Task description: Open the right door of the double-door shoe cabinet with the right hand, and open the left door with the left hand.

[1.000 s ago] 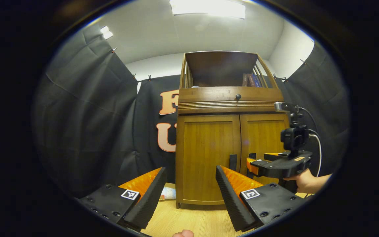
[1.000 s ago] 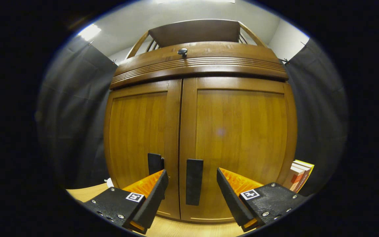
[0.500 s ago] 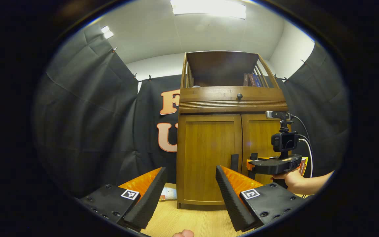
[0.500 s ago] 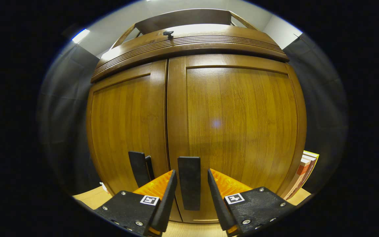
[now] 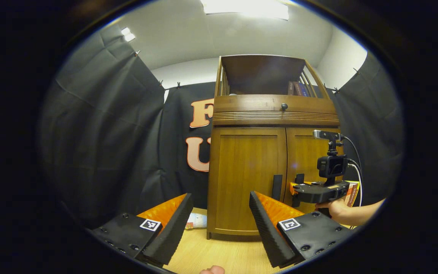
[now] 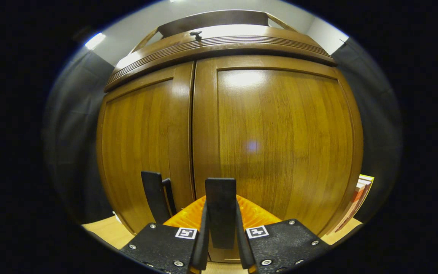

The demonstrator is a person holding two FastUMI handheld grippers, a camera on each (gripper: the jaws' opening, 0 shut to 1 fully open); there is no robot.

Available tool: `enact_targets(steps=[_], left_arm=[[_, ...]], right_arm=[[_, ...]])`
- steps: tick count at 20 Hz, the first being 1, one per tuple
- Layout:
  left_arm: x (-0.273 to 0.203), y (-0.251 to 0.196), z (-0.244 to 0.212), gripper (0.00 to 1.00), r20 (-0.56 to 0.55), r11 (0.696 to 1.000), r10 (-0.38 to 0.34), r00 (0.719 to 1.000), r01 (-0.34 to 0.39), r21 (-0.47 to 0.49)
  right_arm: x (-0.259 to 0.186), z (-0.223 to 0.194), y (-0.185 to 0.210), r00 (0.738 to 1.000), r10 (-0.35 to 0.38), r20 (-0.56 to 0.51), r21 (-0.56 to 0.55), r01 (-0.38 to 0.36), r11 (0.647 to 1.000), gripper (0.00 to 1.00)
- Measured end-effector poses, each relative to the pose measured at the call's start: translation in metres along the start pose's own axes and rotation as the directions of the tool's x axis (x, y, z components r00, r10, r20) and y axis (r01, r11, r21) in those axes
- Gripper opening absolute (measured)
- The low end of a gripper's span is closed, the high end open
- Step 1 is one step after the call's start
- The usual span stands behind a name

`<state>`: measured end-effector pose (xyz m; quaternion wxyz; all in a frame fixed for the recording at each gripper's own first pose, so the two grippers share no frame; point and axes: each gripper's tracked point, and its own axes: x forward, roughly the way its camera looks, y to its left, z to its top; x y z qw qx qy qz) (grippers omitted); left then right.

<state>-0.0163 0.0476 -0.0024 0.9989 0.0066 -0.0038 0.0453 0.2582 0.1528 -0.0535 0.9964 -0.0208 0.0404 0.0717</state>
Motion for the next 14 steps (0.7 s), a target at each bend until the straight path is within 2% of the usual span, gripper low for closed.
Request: enact_targets(steps=[5,7,10,11,12,14], left_arm=[[0.004,0.001,0.001,0.98,-0.006,1.0,0.006,1.0,-0.006,0.002],[0.003,-0.001,0.001,0.97,-0.01,1.0,0.001,1.0,-0.001,-0.002],[-0.002,-0.001,-0.003,0.96,-0.023,1.0,0.008,1.0,-0.008,-0.003],[-0.002,-0.004,-0.003,0.97,-0.025,1.0,0.002,1.0,-0.002,-0.006],[-0.001,-0.006,-0.003,0.98,-0.028,1.0,-0.004,1.0,0.004,-0.006],[0.002,-0.007,-0.003,0.96,-0.027,1.0,-0.005,1.0,0.005,0.004]], right_arm=[[-0.001,-0.002,0.003,1.0,0.0,-0.01,0.018,0.0,1.0,0.23],[-0.007,-0.001,0.004,1.0,0.008,-0.02,0.031,-0.008,0.999,0.23],[-0.028,-0.002,0.003,1.0,0.028,-0.012,0.033,-0.028,0.999,0.23],[-0.035,-0.002,0.004,0.999,0.04,-0.01,0.042,-0.04,0.998,0.18],[-0.044,-0.002,0.001,0.999,0.051,-0.012,0.047,-0.051,0.998,0.18],[-0.061,-0.002,-0.001,0.998,0.065,-0.018,0.014,-0.065,0.998,0.18]])
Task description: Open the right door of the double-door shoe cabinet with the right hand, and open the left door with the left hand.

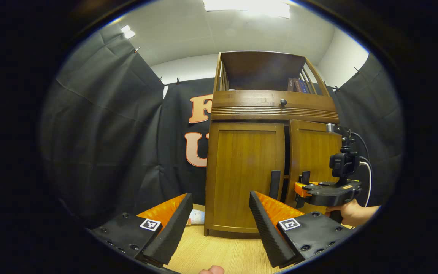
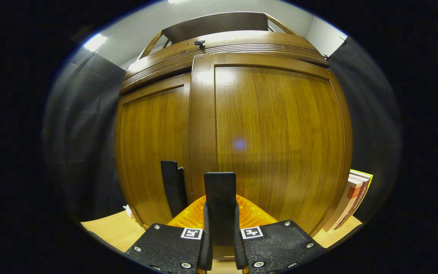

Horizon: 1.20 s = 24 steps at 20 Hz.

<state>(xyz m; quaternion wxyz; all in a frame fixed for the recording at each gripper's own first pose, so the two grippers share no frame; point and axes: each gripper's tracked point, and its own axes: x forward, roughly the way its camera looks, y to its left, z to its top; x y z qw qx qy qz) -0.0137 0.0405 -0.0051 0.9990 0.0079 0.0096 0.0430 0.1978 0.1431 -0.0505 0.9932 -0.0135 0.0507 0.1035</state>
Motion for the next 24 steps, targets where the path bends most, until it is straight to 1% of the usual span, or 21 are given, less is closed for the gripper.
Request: enact_targets(steps=[1,2,3,5,6,7,8,9,11,12,13,14,16,19,21,24], left_arm=[[0.0,0.0,0.002,0.97,0.003,1.0,0.004,1.0,-0.004,0.004],[-0.001,-0.002,0.003,0.97,0.009,1.0,0.004,1.0,-0.004,0.003],[-0.001,-0.003,0.005,0.98,0.014,1.0,0.001,1.0,-0.001,0.002],[-0.001,-0.007,0.008,0.96,0.021,1.0,-0.006,1.0,0.006,0.002],[0.0,-0.01,0.01,0.97,0.024,1.0,-0.012,1.0,0.012,0.001],[0.001,-0.014,0.011,0.98,0.029,1.0,-0.021,0.999,0.021,-0.005],[0.001,-0.017,0.013,0.96,0.036,1.0,-0.024,0.999,0.025,-0.011],[0.002,-0.019,0.013,0.97,0.036,1.0,-0.028,0.999,0.028,-0.014],[0.002,-0.028,0.01,0.96,0.024,0.999,-0.051,0.998,0.052,-0.008],[0.003,-0.033,0.01,0.96,0.022,0.998,-0.063,0.998,0.063,-0.004],[0.003,-0.035,0.01,0.97,0.023,0.998,-0.065,0.998,0.065,0.003],[0.005,-0.038,0.01,0.98,0.024,0.998,-0.065,0.998,0.065,0.006],[0.007,-0.048,0.01,0.96,0.026,0.997,-0.08,0.996,0.08,0.001],[0.01,-0.062,0.013,0.96,0.041,0.994,-0.101,0.994,0.102,-0.028],[0.01,-0.072,0.009,0.96,0.036,0.991,-0.125,0.991,0.127,-0.036],[0.012,-0.08,0.007,0.97,0.037,0.991,-0.13,0.991,0.132,-0.037]], right_arm=[[-0.01,0.002,-0.001,1.0,0.007,0.006,-0.018,-0.007,1.0,0.17],[-0.021,0.001,-0.003,1.0,0.013,0.007,-0.021,-0.013,1.0,0.21],[-0.033,0.001,-0.006,1.0,0.017,0.007,-0.013,-0.017,1.0,0.22],[-0.052,0.0,-0.012,1.0,0.021,0.0,0.003,-0.021,1.0,0.22],[-0.063,0.001,-0.016,1.0,0.018,0.0,-0.001,-0.018,1.0,0.25],[-0.072,0.002,-0.018,1.0,0.014,-0.002,-0.008,-0.014,1.0,0.17],[-0.082,0.001,-0.023,1.0,0.011,-0.005,-0.009,-0.011,1.0,0.17],[-0.089,0.001,-0.027,1.0,0.01,-0.009,-0.003,-0.01,1.0,0.21],[-0.106,0.002,-0.036,1.0,0.002,-0.014,0.02,-0.001,1.0,0.21],[-0.113,0.002,-0.041,1.0,-0.006,-0.011,0.026,0.006,1.0,0.17],[-0.121,0.002,-0.046,1.0,-0.014,-0.008,0.026,0.014,1.0,0.21],[-0.127,0.002,-0.051,1.0,-0.022,-0.009,0.02,0.022,1.0,0.21],[-0.143,0.004,-0.062,0.999,-0.041,-0.012,0.008,0.042,0.999,0.21],[-0.158,0.005,-0.077,0.998,-0.063,-0.015,-0.001,0.063,0.998,0.21],[-0.168,0.005,-0.089,0.996,-0.092,-0.009,0.002,0.092,0.996,0.2],[-0.182,0.006,-0.109,0.992,-0.127,-0.003,-0.018,0.127,0.992,0.2]])
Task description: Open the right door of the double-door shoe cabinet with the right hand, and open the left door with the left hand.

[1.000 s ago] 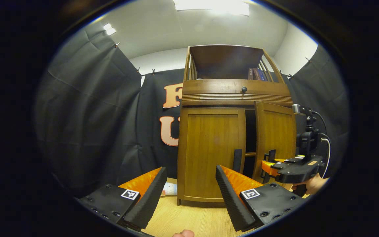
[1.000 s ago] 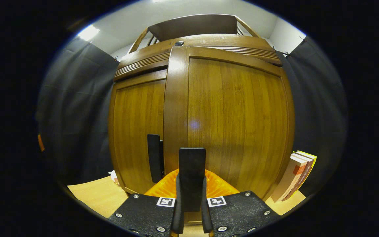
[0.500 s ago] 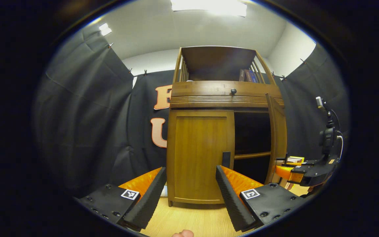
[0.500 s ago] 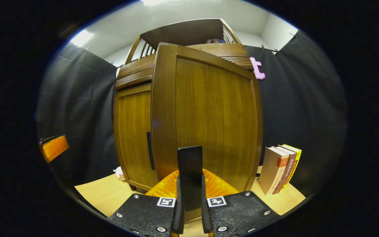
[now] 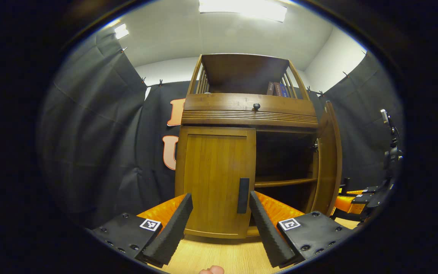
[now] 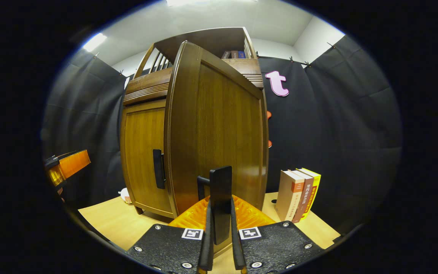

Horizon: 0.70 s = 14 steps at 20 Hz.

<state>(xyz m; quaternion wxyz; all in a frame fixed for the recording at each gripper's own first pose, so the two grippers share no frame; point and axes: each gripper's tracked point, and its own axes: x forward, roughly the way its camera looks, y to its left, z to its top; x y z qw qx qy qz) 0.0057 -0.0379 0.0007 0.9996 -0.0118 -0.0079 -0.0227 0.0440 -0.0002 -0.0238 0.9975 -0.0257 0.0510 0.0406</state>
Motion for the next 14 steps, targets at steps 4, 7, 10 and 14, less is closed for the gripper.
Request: enact_targets(steps=[4,7,10,14], left_arm=[[0.004,-0.009,-0.007,0.97,-0.016,1.0,-0.009,1.0,0.009,0.002],[0.005,-0.012,-0.008,0.98,-0.013,1.0,-0.006,1.0,0.007,0.002],[0.007,-0.014,-0.004,0.96,-0.015,1.0,-0.002,1.0,0.002,0.007],[0.007,-0.02,-0.008,0.96,-0.029,1.0,-0.004,1.0,0.004,-0.002]], right_arm=[[-0.01,0.001,-0.027,0.999,-0.047,-0.004,0.023,0.048,0.999,0.14],[-0.017,0.001,-0.047,0.997,-0.08,-0.007,0.019,0.08,0.997,0.09],[-0.019,0.001,-0.067,0.994,-0.111,-0.006,0.013,0.112,0.994,0.06],[-0.022,0.001,-0.088,0.995,-0.102,-0.008,-0.027,0.102,0.994,0.05]])
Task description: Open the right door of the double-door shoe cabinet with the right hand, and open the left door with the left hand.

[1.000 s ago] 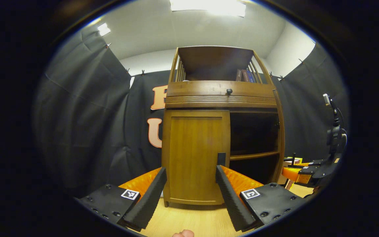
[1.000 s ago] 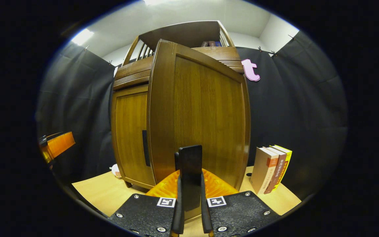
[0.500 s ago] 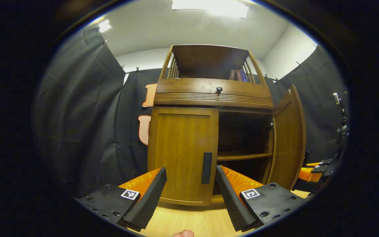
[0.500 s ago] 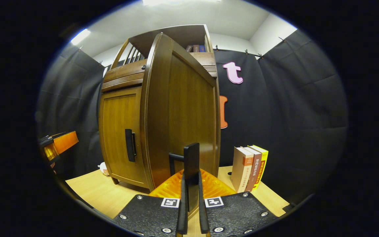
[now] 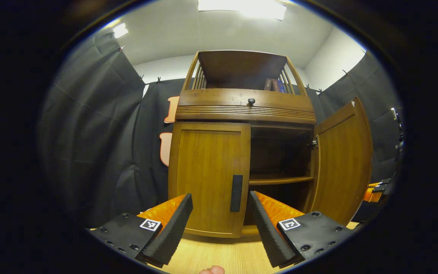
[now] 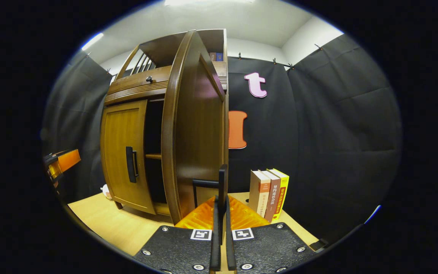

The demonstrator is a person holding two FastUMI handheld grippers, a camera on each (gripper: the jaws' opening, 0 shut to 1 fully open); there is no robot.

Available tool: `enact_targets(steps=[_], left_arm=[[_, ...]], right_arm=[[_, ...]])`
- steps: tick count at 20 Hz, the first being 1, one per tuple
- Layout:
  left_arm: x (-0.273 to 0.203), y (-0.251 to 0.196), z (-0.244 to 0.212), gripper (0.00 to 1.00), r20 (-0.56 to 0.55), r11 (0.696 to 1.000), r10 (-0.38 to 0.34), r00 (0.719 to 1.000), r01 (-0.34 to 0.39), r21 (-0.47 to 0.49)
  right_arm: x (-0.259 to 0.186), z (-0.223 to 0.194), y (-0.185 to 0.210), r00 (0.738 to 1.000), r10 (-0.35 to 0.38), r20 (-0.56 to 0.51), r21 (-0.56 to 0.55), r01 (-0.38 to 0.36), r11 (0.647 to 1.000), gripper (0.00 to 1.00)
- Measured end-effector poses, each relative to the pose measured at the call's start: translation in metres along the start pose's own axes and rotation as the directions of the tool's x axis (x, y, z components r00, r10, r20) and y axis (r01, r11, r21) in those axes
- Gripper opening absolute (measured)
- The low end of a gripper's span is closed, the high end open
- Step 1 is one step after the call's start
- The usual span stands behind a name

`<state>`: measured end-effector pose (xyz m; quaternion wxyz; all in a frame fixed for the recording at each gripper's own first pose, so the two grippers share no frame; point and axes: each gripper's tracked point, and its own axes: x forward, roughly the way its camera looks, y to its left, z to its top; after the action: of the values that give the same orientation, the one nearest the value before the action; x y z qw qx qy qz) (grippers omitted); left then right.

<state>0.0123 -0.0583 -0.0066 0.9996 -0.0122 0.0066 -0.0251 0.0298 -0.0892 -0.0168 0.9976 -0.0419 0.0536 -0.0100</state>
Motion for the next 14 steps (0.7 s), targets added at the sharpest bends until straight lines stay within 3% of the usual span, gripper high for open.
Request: enact_targets(steps=[2,3,14], left_arm=[[0.002,-0.001,0.0,0.98,-0.003,1.0,0.003,1.0,-0.003,0.004],[0.002,-0.002,-0.001,0.98,-0.003,1.0,0.005,1.0,-0.005,0.007],[-0.002,0.0,-0.004,0.97,-0.013,0.999,0.039,0.999,-0.038,0.026]], right_arm=[[0.0,0.0,-0.005,1.0,0.02,-0.002,0.019,-0.02,1.0,0.1],[0.0,-0.001,-0.008,1.0,0.029,-0.002,0.022,-0.029,0.999,0.05],[0.003,-0.002,-0.043,0.987,0.162,-0.002,0.048,-0.162,0.986,0.05]])
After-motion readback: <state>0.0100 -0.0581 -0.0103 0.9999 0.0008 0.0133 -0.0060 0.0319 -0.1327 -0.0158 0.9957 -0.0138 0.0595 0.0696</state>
